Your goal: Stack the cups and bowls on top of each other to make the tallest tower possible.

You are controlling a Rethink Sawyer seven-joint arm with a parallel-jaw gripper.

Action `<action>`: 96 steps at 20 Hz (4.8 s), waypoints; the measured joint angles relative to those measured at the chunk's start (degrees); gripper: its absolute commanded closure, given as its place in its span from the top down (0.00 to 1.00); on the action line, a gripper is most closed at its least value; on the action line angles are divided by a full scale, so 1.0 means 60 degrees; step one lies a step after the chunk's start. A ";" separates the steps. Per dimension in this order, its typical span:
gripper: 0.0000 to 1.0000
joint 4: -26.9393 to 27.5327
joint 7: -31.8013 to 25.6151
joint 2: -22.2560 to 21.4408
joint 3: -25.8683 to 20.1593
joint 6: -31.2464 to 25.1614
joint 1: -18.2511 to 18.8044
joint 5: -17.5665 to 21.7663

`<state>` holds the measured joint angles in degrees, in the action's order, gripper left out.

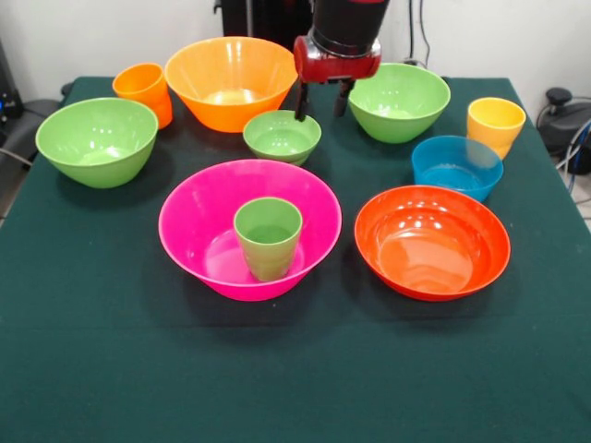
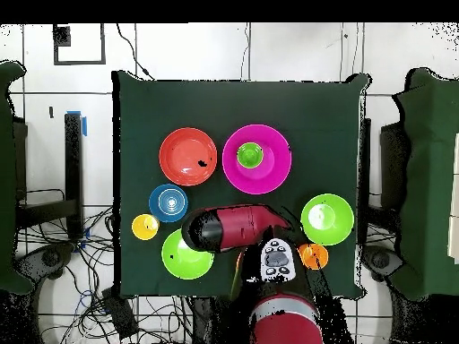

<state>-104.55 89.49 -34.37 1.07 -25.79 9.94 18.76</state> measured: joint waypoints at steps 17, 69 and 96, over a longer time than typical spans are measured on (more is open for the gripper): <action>1.00 0.0125 0.0000 0.0656 -0.0827 0.0000 0.0370 0.0566; 0.00 0.1494 0.0000 0.0504 0.0236 -0.0440 -0.0641 0.1042; 1.00 0.1158 0.0000 -0.0078 0.0848 -0.1100 -0.0841 0.1040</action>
<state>-97.60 89.49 -34.84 6.16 -32.39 4.89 25.00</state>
